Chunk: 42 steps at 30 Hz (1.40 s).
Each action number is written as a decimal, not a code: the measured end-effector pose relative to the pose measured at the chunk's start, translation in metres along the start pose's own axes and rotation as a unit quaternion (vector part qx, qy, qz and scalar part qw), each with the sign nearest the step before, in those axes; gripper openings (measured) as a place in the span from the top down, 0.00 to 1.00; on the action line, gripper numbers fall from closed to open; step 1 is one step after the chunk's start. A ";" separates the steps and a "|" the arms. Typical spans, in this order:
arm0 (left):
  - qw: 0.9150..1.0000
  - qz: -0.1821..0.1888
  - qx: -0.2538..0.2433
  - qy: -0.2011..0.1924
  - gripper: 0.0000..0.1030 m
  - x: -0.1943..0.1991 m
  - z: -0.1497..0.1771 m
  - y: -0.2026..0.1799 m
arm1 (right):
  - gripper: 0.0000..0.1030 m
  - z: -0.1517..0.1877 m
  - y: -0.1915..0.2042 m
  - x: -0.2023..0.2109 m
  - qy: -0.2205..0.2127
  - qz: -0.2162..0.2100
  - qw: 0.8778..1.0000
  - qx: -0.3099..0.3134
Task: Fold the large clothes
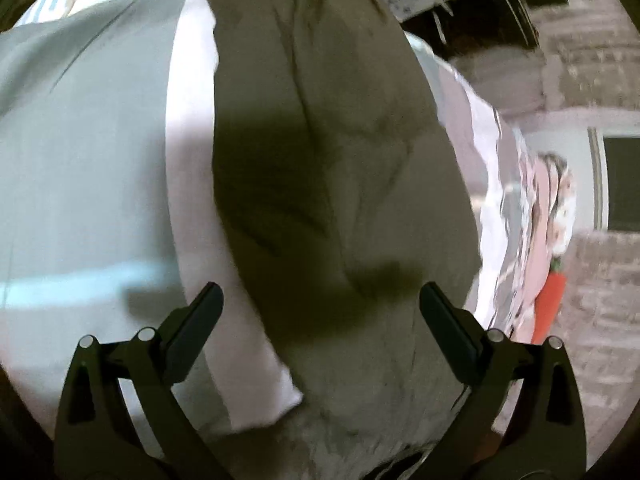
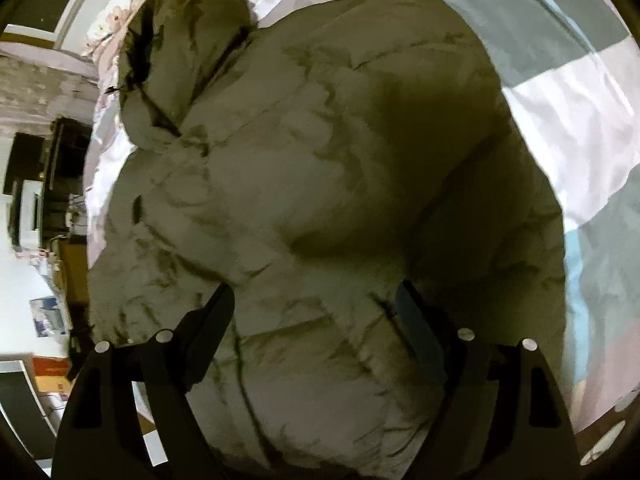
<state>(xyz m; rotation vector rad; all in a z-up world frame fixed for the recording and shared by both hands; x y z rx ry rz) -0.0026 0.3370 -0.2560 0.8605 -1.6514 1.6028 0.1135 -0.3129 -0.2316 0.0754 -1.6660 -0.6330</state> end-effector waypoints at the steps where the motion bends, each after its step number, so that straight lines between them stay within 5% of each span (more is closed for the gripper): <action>1: 1.000 0.001 -0.001 -0.008 0.03 -0.004 -0.010 0.002 | 0.20 0.010 0.008 0.000 0.003 -0.005 1.000 0.000; 6: 1.000 0.014 0.024 -0.009 0.07 -0.017 -0.026 0.020 | 0.20 0.023 0.020 -0.008 0.027 -0.020 0.999 0.007; 7: 1.000 0.011 0.024 -0.011 0.33 -0.015 -0.025 0.021 | 0.20 0.024 0.018 -0.005 0.026 -0.020 0.999 0.006; 8: 1.000 0.020 0.011 -0.008 0.85 -0.014 -0.026 0.019 | 0.20 0.025 0.017 -0.004 0.024 -0.018 1.000 0.003; 9: 0.999 0.045 -0.006 0.003 0.91 -0.014 -0.025 0.011 | 0.20 0.025 0.015 -0.002 0.022 -0.018 1.000 0.002; 12: 0.997 0.055 -0.038 -0.045 0.92 0.013 -0.017 -0.014 | 0.20 0.023 0.013 0.003 0.015 -0.018 1.000 0.001; 14: 0.989 0.058 -0.104 -0.085 0.92 0.038 -0.001 -0.048 | 0.20 0.023 0.015 0.002 0.013 -0.020 1.000 0.002; 17: 0.951 0.077 -0.264 -0.139 0.92 0.074 0.054 -0.126 | 0.20 0.022 0.019 0.004 0.011 -0.026 1.000 0.003; 20: 0.894 0.125 -0.416 -0.110 0.92 0.094 0.153 -0.175 | 0.20 0.022 0.021 0.006 0.008 -0.028 1.000 0.004; 23: 0.827 0.133 -0.546 -0.015 0.91 0.082 0.263 -0.188 | 0.20 0.020 0.023 0.005 0.007 -0.024 1.000 0.006; 24: 0.788 0.124 -0.602 0.031 0.90 0.071 0.309 -0.185 | 0.20 0.019 0.022 0.004 0.008 -0.022 1.000 0.006; 26: 0.725 0.086 -0.677 0.087 0.86 0.051 0.366 -0.173 | 0.20 0.018 0.020 0.002 0.010 -0.017 1.000 0.004; 27: 0.684 0.056 -0.718 0.116 0.86 0.040 0.396 -0.159 | 0.20 0.017 0.017 0.002 0.011 -0.013 1.000 0.002; 28: 0.655 0.033 -0.744 0.126 0.76 0.032 0.414 -0.151 | 0.20 0.016 0.014 0.002 0.010 -0.010 1.000 -0.001; 30: 0.612 0.010 -0.782 0.116 0.63 0.029 0.435 -0.134 | 0.20 0.015 0.009 0.002 0.009 -0.007 1.000 -0.008; 32: 0.593 0.010 -0.798 0.111 0.45 0.034 0.439 -0.120 | 0.20 0.013 0.005 0.004 0.007 -0.007 1.000 -0.015; 33: 0.592 0.014 -0.799 0.108 0.43 0.036 0.438 -0.119 | 0.20 0.013 0.005 0.005 0.007 -0.008 1.000 -0.016; 35: 0.606 0.020 -0.787 0.113 0.42 0.040 0.429 -0.124 | 0.19 0.014 0.006 0.005 0.007 -0.010 1.000 -0.015; 39: 0.669 0.054 -0.726 0.151 0.39 0.033 0.398 -0.145 | 0.19 0.016 0.010 0.002 0.014 -0.015 1.000 -0.011; 42: 0.692 0.097 -0.689 0.192 0.36 0.037 0.389 -0.152 | 0.19 0.014 0.008 0.003 0.010 -0.025 0.999 -0.024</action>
Point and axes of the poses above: each gripper's, at about its wrist camera, not at the fingertips, and x roughly against the way its jaws point, y to its left, z to its underside, the point moved 3 cm from there along -x, roughly the way its jaws point, and after that the axes turned 2 degrees about -y, right-handed, at the moved point
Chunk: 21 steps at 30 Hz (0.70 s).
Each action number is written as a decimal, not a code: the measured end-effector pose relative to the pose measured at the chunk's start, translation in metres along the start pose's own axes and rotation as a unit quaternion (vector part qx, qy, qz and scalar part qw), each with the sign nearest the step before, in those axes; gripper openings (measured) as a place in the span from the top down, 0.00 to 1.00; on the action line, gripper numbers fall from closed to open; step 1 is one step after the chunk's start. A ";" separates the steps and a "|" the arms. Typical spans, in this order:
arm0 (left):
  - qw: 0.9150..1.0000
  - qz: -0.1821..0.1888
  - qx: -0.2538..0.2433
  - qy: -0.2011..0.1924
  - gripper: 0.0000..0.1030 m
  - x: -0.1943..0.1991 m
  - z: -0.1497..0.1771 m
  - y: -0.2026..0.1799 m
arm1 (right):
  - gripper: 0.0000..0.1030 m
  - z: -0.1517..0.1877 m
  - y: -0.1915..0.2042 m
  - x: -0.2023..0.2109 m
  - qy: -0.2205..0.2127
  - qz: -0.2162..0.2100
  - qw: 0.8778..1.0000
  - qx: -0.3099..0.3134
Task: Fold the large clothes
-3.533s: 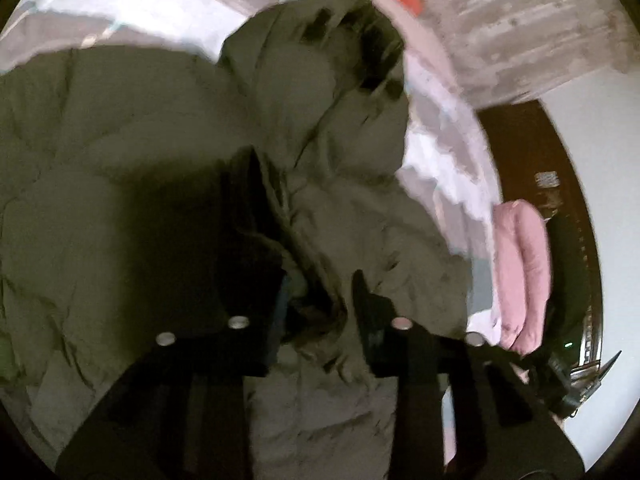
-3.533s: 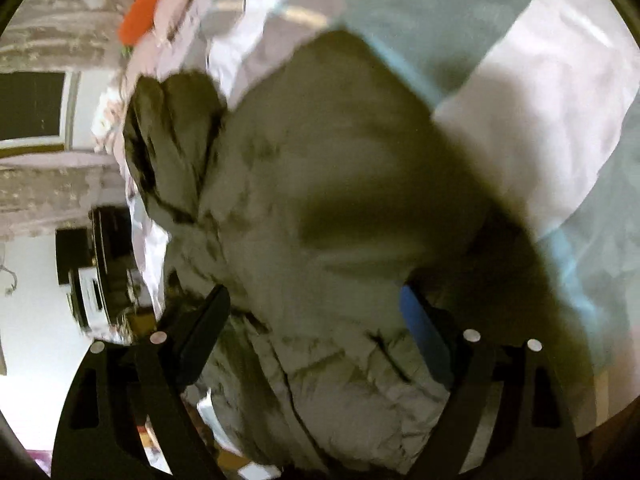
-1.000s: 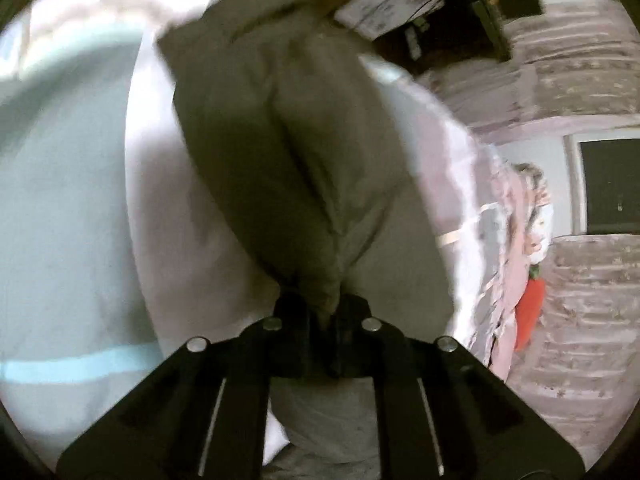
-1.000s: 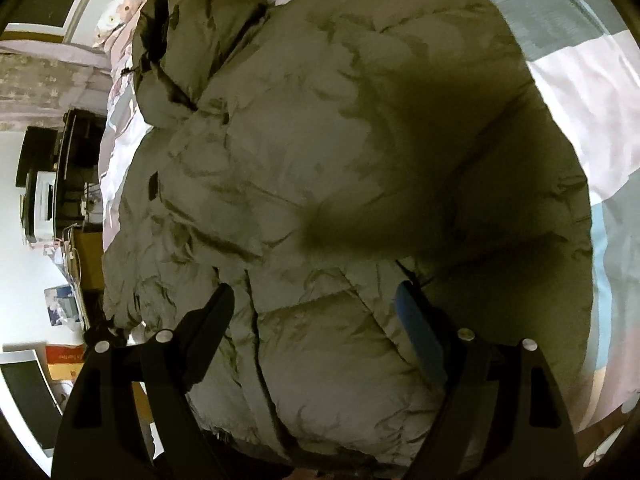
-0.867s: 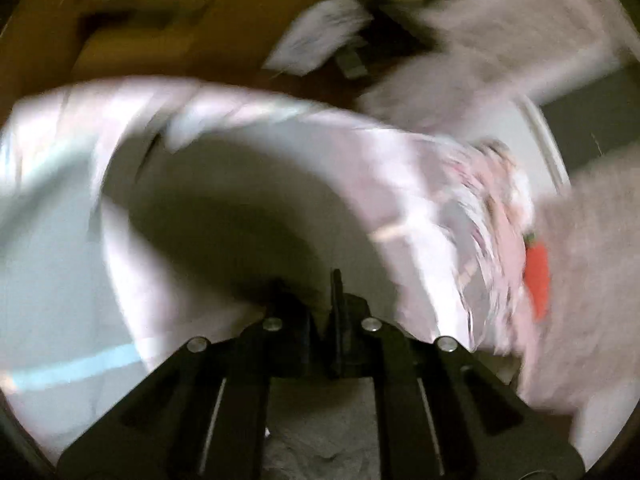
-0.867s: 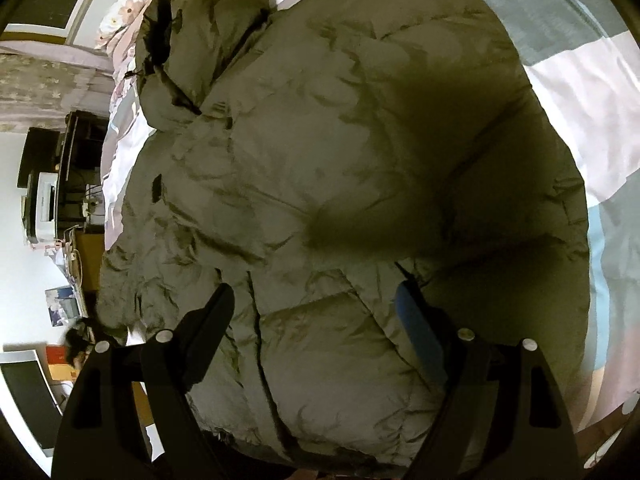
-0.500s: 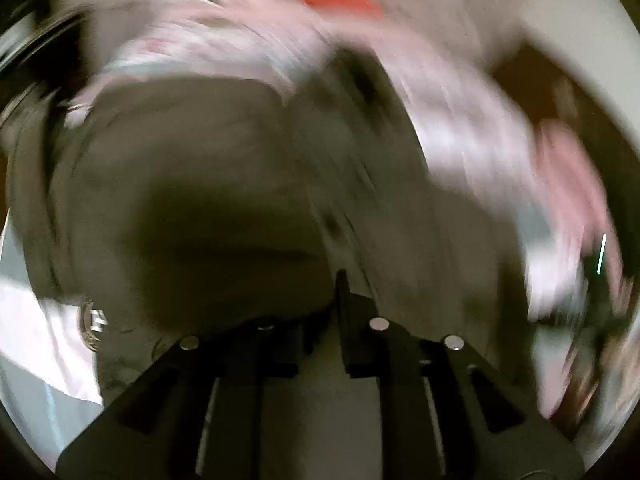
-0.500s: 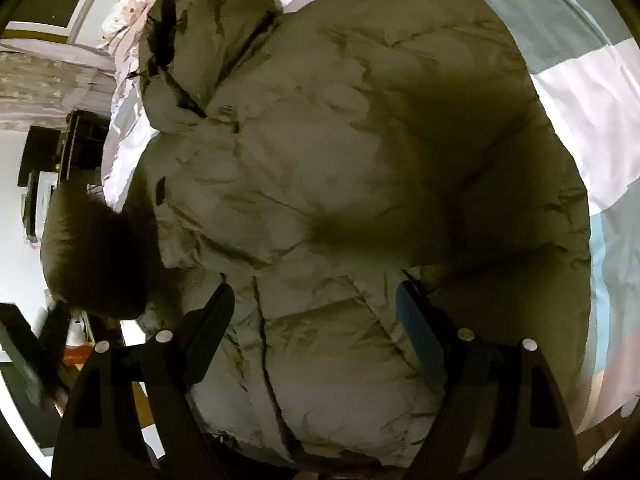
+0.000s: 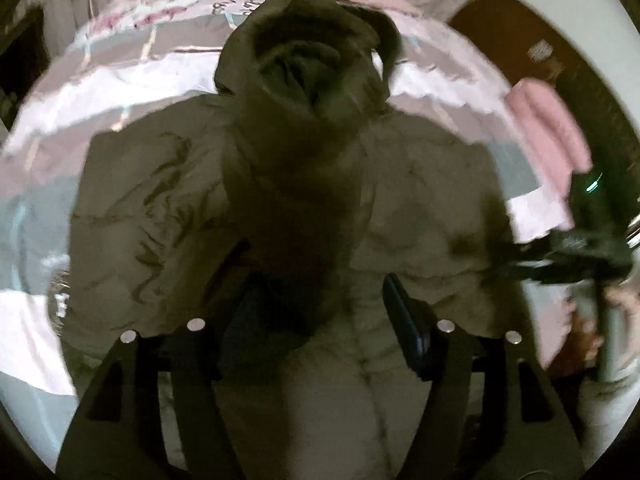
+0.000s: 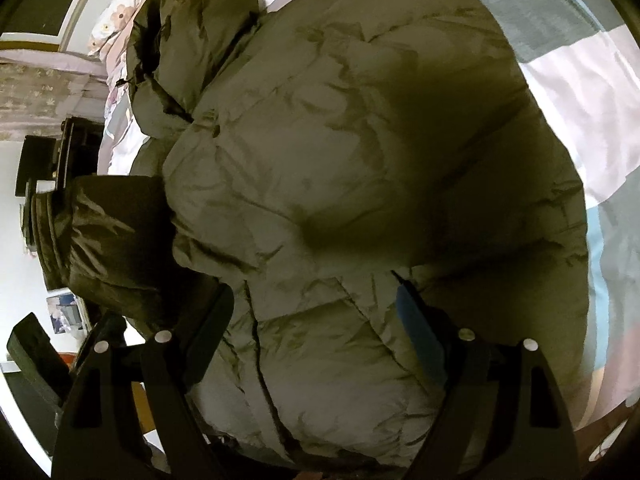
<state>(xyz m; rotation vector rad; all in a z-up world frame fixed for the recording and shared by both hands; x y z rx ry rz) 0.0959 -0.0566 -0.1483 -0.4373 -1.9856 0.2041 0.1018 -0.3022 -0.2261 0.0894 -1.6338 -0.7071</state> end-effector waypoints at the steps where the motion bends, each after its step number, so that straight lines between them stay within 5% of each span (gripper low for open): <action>1: 1.000 0.027 0.007 -0.006 0.33 0.004 -0.001 0.002 | 0.19 -0.001 -0.001 0.003 -0.008 -0.008 1.000 -0.010; 3: 0.996 0.082 0.027 -0.033 0.24 0.020 -0.006 0.009 | 0.19 -0.005 -0.004 0.014 -0.038 -0.037 0.998 -0.034; 5: 0.992 0.097 0.057 -0.064 0.14 0.032 -0.011 0.022 | 0.19 -0.008 -0.003 0.030 -0.080 -0.070 0.993 -0.046; 9: 0.975 0.101 0.178 -0.092 0.11 0.040 -0.011 0.072 | 0.17 -0.010 0.014 0.053 -0.132 -0.126 0.983 -0.018; 12: 0.956 0.089 0.276 -0.046 0.08 0.016 -0.002 0.110 | 0.13 -0.004 0.038 0.047 -0.112 -0.163 0.980 0.024; 16: 0.938 0.061 0.337 0.047 0.08 -0.027 0.023 0.137 | 0.13 0.008 0.062 0.025 -0.071 -0.156 0.983 0.068; 21: 0.948 -0.015 0.311 0.064 0.13 -0.043 0.023 0.148 | 0.13 0.027 0.072 -0.028 -0.028 -0.070 0.991 0.112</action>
Point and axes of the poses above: each gripper's, at about its wrist camera, not at the fingertips, and x roughly against the way its jaws point, y to its left, z to its underside, the point moved 3 cm from there along -x, roughly the way its jaws point, and after that the axes turned 2 degrees about -y, right-handed, at the moved point
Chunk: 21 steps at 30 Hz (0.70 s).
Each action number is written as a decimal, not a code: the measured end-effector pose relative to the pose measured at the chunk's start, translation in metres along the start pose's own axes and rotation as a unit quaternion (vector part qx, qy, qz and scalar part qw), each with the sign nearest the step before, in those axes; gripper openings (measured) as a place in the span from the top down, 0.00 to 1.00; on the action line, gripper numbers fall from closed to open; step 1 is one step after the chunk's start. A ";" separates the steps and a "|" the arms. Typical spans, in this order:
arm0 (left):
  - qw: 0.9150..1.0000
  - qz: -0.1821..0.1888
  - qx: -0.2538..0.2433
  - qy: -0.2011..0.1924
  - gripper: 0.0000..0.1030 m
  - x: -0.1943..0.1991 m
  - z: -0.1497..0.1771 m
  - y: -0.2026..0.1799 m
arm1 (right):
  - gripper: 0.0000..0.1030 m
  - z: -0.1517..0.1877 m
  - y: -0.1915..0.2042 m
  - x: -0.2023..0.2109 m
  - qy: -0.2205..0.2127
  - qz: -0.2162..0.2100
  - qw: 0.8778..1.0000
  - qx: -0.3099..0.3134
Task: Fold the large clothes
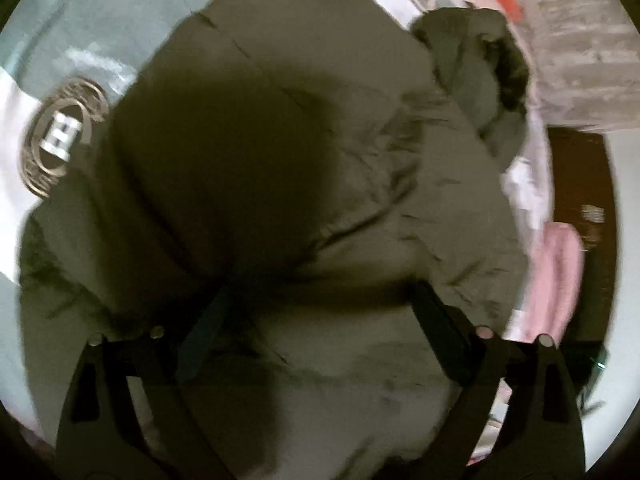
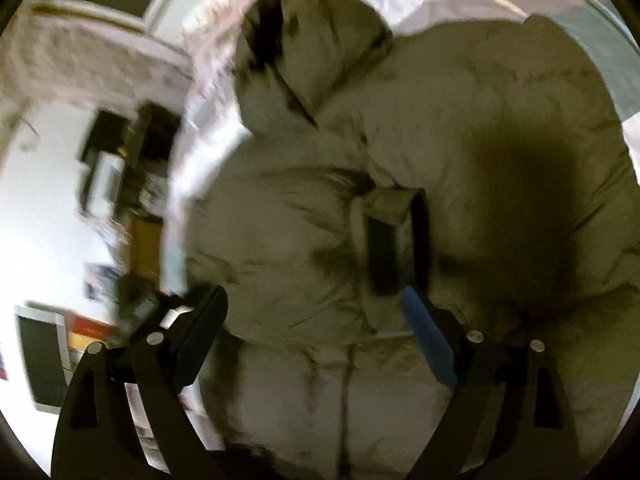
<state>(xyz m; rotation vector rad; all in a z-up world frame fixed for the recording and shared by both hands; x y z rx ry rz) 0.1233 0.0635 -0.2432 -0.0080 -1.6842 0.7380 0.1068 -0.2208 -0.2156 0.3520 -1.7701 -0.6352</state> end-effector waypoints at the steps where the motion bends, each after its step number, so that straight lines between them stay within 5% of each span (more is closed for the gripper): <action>1: 1.000 -0.025 -0.005 -0.012 0.14 0.001 -0.003 0.002 | 0.14 0.003 0.000 -0.010 0.012 0.009 1.000 0.002; 3: 0.997 -0.065 -0.017 -0.035 0.15 0.002 -0.010 0.007 | 0.29 0.009 0.001 -0.028 0.028 0.013 1.000 0.003; 4: 0.996 -0.076 -0.017 -0.042 0.16 0.003 -0.012 0.010 | 0.44 0.011 0.003 -0.037 0.037 0.011 0.999 0.007; 6: 0.993 -0.097 -0.006 -0.062 0.16 0.008 -0.021 0.021 | 0.53 0.011 0.008 -0.046 0.037 0.005 0.999 0.018; 15: 0.985 -0.133 0.024 -0.106 0.17 0.026 -0.038 0.041 | 0.52 -0.008 0.037 -0.059 0.003 0.023 0.998 0.051; 17: 0.983 -0.137 0.000 -0.124 0.17 0.040 -0.031 0.032 | 0.36 -0.012 0.031 -0.051 0.011 0.030 0.999 0.029; 21: 0.977 -0.116 -0.063 -0.167 0.14 0.062 -0.017 -0.004 | 0.36 -0.020 0.026 -0.003 -0.095 0.077 0.992 0.032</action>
Point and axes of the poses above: each gripper's, at about its wrist camera, not at the fingertips, and x roughly against the way its jaws point, y to its left, z to its underside, the point moved 3 cm from there along -x, roughly the way its jaws point, and after that the axes turned 2 degrees about -y, right-handed, at the moved point
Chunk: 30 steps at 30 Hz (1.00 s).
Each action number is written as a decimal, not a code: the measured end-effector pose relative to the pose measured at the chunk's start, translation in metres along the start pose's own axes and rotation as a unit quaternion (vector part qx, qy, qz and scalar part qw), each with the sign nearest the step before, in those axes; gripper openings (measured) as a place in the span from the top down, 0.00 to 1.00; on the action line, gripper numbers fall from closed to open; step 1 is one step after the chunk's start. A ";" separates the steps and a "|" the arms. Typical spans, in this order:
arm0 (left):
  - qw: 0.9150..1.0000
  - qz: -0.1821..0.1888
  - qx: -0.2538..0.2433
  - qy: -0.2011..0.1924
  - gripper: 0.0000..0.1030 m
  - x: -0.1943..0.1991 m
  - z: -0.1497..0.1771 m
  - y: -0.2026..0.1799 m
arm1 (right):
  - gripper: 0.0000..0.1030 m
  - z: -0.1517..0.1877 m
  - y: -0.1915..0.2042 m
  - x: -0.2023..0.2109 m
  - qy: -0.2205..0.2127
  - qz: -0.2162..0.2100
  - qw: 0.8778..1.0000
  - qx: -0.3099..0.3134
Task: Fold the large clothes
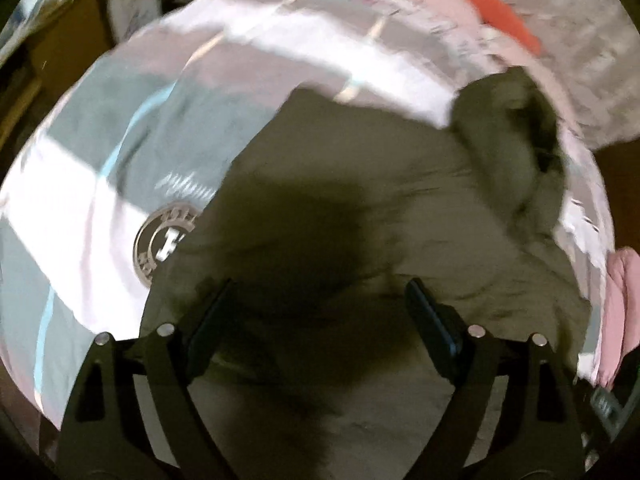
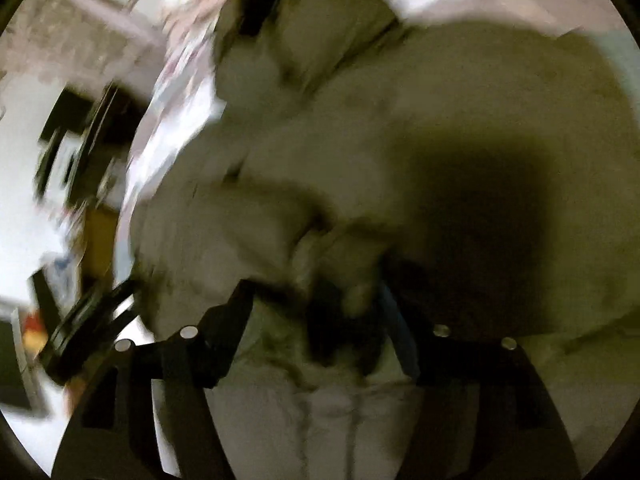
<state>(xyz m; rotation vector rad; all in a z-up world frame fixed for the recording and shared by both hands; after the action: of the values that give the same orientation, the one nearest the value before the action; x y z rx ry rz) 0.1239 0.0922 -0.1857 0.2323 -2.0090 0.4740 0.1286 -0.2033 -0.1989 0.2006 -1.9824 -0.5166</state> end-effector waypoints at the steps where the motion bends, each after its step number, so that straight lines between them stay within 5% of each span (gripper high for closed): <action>1: 1.000 0.008 -0.012 -0.007 0.12 0.005 0.001 -0.008 | 0.38 -0.002 0.003 0.009 -0.020 -0.001 1.000 0.016; 3: 0.999 0.029 -0.038 -0.006 0.11 0.007 0.005 -0.026 | 0.46 -0.002 0.015 0.017 -0.039 -0.018 0.998 0.055; 6: 0.994 0.057 -0.080 0.039 0.11 -0.011 0.024 -0.052 | 0.48 0.014 0.040 -0.006 -0.001 -0.023 0.993 0.118; 14: 0.982 -0.033 -0.153 0.103 0.06 -0.071 0.050 -0.066 | 0.48 0.044 0.045 -0.082 0.060 0.054 0.979 0.186; 20: 0.987 -0.004 -0.134 0.085 0.07 -0.048 0.039 -0.060 | 0.48 0.031 0.039 -0.037 0.059 0.018 0.988 0.142; 25: 0.987 -0.001 -0.116 0.107 0.07 -0.039 0.042 -0.043 | 0.48 0.040 0.012 -0.017 0.087 0.020 0.992 0.088; 30: 0.979 -0.057 -0.151 0.121 0.05 -0.060 0.055 -0.025 | 0.48 0.060 -0.001 -0.052 0.119 0.074 0.982 0.127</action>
<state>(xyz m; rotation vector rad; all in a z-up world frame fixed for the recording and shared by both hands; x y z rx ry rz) 0.1170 0.0437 -0.2554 0.0939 -1.7884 0.1134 0.0987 -0.1693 -0.2645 0.2582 -1.8061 -0.1342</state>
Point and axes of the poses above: each gripper's, at about its wrist camera, not at the fingertips, and x roughly against the way its jaws point, y to its left, z to its underside, the point moved 3 cm from there along -x, roughly the way its jaws point, and after that the axes turned 2 degrees about -y, right-handed, at the moved point
